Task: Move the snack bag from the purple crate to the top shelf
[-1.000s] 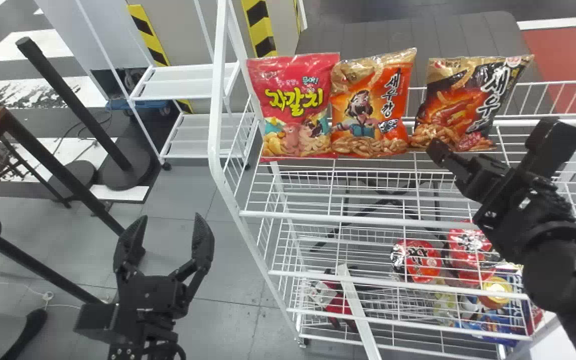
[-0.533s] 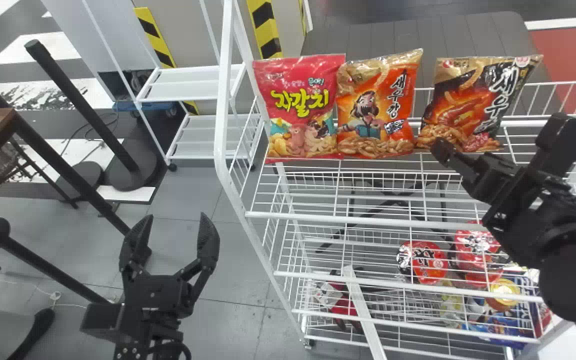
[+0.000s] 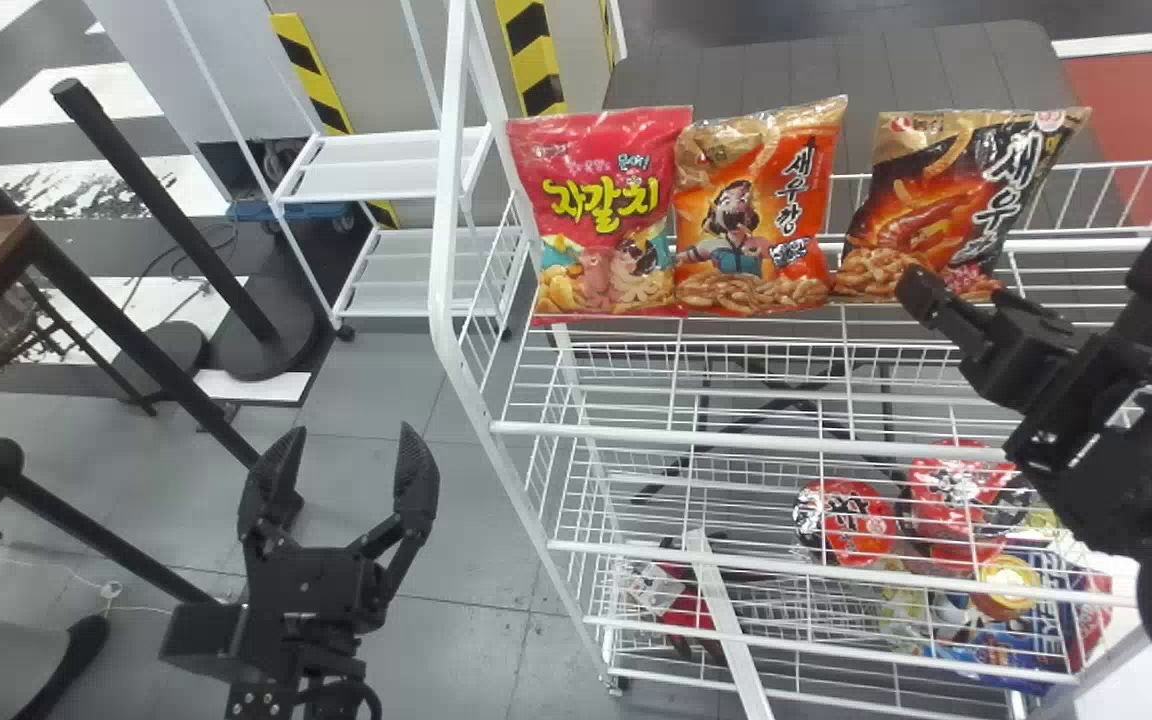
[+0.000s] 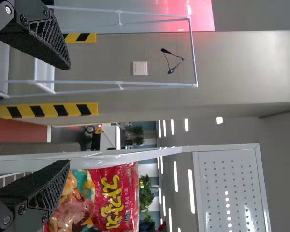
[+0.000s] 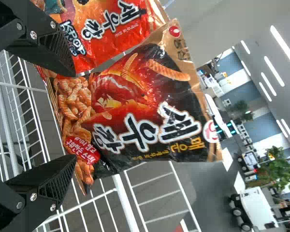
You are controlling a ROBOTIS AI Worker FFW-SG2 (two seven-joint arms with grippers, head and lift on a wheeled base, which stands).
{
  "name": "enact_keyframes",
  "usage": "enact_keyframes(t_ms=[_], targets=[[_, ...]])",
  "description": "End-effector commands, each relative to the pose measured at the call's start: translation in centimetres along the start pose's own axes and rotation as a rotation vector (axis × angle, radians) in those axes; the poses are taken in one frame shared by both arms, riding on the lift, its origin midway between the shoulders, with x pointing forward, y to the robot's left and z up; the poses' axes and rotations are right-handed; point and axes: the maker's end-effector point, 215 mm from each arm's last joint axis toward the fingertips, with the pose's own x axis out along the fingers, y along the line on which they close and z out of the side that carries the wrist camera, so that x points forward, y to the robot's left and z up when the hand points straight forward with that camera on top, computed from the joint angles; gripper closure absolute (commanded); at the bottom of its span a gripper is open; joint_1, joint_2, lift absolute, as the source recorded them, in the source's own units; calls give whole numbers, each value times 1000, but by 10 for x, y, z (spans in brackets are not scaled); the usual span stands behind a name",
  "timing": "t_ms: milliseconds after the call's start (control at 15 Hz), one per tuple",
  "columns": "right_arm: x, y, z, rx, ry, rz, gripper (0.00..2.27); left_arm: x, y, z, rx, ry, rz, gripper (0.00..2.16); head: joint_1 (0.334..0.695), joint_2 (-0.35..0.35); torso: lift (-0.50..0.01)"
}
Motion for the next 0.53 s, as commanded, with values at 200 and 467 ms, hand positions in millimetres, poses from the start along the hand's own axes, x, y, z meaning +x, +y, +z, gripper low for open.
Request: enact_keyframes(t_ms=[200, 467], targets=[[-51, -45, 5, -121, -100, -83, 151, 1, -1, 1, -1, -3, -4, 134, 695, 213, 3], [-91, -55, 41, -258, -191, -66, 117, 0, -3, 2, -4, -2, -6, 130, 695, 179, 3]])
